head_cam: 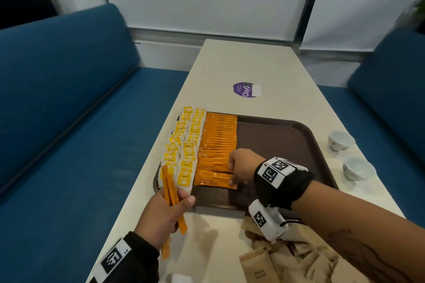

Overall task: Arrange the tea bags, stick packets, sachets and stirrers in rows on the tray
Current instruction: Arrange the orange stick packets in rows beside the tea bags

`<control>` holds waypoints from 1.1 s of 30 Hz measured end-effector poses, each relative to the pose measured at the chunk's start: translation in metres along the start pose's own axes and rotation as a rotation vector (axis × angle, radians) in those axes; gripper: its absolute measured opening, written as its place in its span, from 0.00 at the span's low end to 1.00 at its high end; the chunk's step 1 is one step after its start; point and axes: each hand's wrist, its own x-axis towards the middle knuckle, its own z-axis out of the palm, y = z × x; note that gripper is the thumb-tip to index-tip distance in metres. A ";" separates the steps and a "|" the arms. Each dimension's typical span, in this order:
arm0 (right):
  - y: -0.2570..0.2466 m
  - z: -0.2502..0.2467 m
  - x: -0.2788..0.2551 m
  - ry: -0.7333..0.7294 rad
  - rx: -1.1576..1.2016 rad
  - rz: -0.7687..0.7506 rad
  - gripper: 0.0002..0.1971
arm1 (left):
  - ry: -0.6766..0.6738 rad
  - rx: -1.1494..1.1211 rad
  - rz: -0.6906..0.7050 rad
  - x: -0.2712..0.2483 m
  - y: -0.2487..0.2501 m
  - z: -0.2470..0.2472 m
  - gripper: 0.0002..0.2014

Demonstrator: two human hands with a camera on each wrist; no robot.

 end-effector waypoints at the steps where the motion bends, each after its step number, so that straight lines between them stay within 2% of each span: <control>1: -0.002 0.000 0.000 0.007 -0.032 -0.006 0.20 | 0.005 -0.005 -0.001 0.000 0.000 -0.001 0.07; 6: -0.009 0.003 0.004 0.007 -0.215 0.002 0.22 | -0.005 -0.014 -0.003 -0.002 0.001 -0.001 0.06; 13: -0.013 0.002 0.004 -0.013 -0.282 0.037 0.20 | -0.021 -0.022 -0.004 -0.004 0.003 0.001 0.06; 17: -0.015 0.001 0.005 -0.029 -0.310 0.033 0.12 | -0.003 -0.023 -0.013 -0.006 0.003 0.000 0.05; 20: -0.016 0.001 0.007 -0.021 -0.322 0.025 0.13 | -0.005 -0.021 -0.017 -0.006 0.002 0.000 0.05; 26: -0.017 0.001 0.009 0.014 -0.337 -0.022 0.06 | -0.005 -0.008 -0.010 -0.005 0.002 0.002 0.05; 33: -0.016 -0.001 0.014 0.053 -0.296 -0.018 0.10 | 0.008 -0.014 -0.012 -0.006 0.003 0.001 0.05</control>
